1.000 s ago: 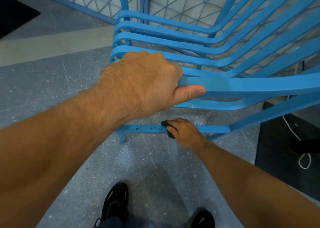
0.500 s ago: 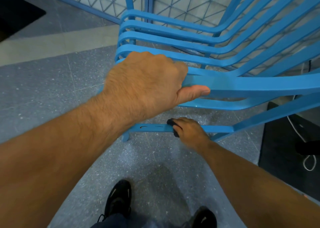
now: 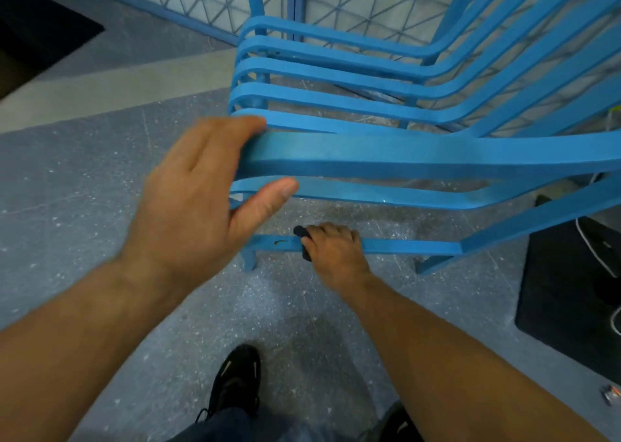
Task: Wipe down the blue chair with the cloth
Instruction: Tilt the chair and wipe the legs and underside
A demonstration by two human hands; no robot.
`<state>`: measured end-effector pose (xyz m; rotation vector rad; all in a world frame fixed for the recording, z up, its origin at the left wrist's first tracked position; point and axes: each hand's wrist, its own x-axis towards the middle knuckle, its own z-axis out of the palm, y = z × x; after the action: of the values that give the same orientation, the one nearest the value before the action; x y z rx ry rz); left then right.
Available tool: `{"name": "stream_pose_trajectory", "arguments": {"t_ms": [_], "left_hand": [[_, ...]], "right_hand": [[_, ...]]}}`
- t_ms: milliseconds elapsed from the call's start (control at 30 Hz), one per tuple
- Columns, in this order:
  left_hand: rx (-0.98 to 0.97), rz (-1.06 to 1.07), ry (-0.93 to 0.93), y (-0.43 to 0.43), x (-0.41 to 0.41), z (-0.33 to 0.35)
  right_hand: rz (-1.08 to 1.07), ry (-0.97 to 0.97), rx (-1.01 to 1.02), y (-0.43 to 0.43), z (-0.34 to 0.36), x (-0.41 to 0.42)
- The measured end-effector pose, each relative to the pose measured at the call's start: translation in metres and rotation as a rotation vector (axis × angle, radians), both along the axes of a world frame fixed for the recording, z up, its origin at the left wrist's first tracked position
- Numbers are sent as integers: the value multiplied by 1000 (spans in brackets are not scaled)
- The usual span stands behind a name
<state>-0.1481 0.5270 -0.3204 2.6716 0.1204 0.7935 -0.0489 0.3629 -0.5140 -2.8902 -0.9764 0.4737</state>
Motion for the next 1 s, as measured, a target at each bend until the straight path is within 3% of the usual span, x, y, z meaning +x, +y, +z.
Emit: {"name": "stream_pose_trajectory", "arguments": {"t_ms": [267, 433, 667, 867, 1000], "left_hand": [[-48, 63, -144, 11, 19, -21], [-88, 47, -185, 11, 21, -22], [-255, -3, -153, 14, 22, -20], [-369, -22, -115, 16, 21, -16], [-360, -22, -134, 16, 21, -16]], "right_hand": [[8, 91, 24, -23, 0, 11], [-55, 82, -33, 11, 1, -3], [96, 143, 32, 32, 3, -3], [-25, 279, 109, -5, 9, 21], [3, 278, 36, 41, 8, 10]]}}
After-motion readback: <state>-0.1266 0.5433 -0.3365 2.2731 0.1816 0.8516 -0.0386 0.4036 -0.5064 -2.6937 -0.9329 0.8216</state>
